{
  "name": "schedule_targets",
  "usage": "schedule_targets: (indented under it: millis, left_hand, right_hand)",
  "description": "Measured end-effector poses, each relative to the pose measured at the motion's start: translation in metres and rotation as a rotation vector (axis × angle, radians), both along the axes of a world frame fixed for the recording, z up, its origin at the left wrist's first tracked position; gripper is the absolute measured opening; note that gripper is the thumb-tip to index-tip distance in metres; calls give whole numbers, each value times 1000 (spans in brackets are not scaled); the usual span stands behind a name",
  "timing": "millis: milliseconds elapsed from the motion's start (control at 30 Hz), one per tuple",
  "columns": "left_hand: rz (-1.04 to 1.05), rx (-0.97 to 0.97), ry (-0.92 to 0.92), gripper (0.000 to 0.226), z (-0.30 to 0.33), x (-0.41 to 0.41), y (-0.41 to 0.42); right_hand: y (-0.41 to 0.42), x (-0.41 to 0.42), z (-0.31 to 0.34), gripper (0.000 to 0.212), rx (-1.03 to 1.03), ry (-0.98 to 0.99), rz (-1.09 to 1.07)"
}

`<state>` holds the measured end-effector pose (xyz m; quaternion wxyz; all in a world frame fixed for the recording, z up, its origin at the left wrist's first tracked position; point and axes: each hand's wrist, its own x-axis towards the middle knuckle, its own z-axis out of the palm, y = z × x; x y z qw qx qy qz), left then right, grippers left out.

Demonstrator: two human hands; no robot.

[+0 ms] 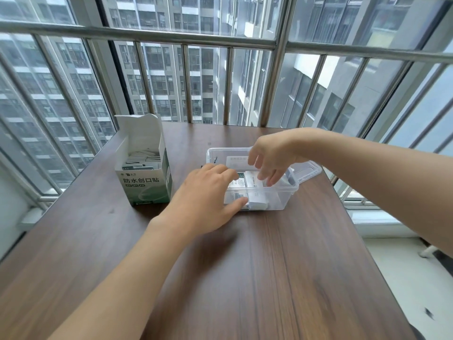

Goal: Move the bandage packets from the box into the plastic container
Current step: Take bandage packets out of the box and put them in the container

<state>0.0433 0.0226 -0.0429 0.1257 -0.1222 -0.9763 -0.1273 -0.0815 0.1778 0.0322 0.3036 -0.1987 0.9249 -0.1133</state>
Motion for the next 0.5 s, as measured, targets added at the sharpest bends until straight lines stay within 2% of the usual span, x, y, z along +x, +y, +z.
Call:
schedule_targets:
  millis: [133,200,267,333,400,433,467,500]
  left_hand:
    - [-9,218,93,53,5,7,-10]
    - [11,323,188,41,11,14,-17]
    - [61,410,370,29,22,24,-28]
    - [176,483,610,21,32,35,-50]
    - [359,603,753,24,44,42,-77]
    - [477,693,741,31,47,43,-94]
    - [582,807,647,43,48,41,-110]
    - [637,929,473,61,47,39,-124]
  right_hand:
    - [4,6,26,51,-112,6,-30]
    - [3,14,41,47,-126,79,-7]
    - [-6,27,56,40,-203,164,53]
    - [-27,47,68,30,-420,224,167]
    - [-54,74,75,20,-677,251,297]
    - [-70,85,75,17,-733,310,372]
    - [-87,93,73,15,-704,418,447]
    - [-105,97,71,16,-601,543,525]
